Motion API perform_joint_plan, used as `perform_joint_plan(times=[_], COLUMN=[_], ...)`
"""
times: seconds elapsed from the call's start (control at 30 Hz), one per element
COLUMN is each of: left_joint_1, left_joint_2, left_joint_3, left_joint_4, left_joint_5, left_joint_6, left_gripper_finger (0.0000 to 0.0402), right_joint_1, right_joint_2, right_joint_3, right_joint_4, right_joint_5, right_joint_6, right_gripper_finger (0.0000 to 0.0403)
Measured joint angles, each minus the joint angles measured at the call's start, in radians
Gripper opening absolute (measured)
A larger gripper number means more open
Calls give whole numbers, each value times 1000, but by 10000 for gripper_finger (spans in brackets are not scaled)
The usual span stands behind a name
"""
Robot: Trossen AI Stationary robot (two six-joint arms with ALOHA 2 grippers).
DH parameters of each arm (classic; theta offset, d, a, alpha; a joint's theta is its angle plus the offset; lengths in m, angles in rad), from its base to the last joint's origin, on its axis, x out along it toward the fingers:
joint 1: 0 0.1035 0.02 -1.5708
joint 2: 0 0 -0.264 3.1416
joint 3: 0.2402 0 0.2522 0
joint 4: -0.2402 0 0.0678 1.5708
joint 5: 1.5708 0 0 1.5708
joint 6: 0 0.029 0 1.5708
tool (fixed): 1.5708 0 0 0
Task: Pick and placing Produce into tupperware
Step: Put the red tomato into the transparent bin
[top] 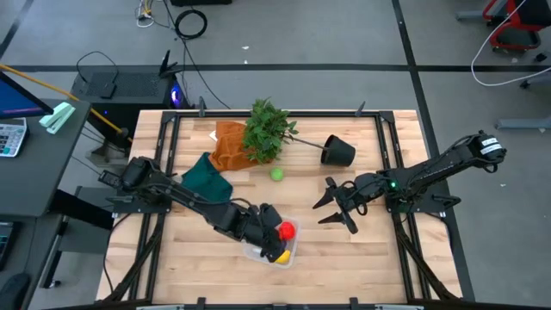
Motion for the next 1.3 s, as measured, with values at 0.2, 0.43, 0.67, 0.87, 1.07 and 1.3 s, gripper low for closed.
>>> perform_joint_plan(times=[0.2, 0.43, 0.67, 0.87, 1.07, 1.3], left_joint_1=[-31, -31, -29, -29, -28, -28], left_joint_2=[29, 100, 103, 128, 129, 129], left_joint_3=[-1, -1, -1, -2, -1, -1], left_joint_4=[-19, -21, -39, -39, -56, -53], left_joint_5=[-44, -28, -19, -12, -9, -10], left_joint_6=[-67, -107, -107, -104, -92, -77], left_gripper_finger=[263, 258, 263, 257, 265, 266], right_joint_1=[0, 0, 0, 0, 0, 0], right_joint_2=[0, 0, 0, 0, 0, 0], right_joint_3=[0, 0, 0, 0, 0, 0], right_joint_4=[16, 32, 36, 38, 40, 40], right_joint_5=[0, 1, 1, 1, 1, 1], right_joint_6=[1, 1, 9, 9, 8, 7], right_gripper_finger=[195, 195, 195, 195, 195, 195])
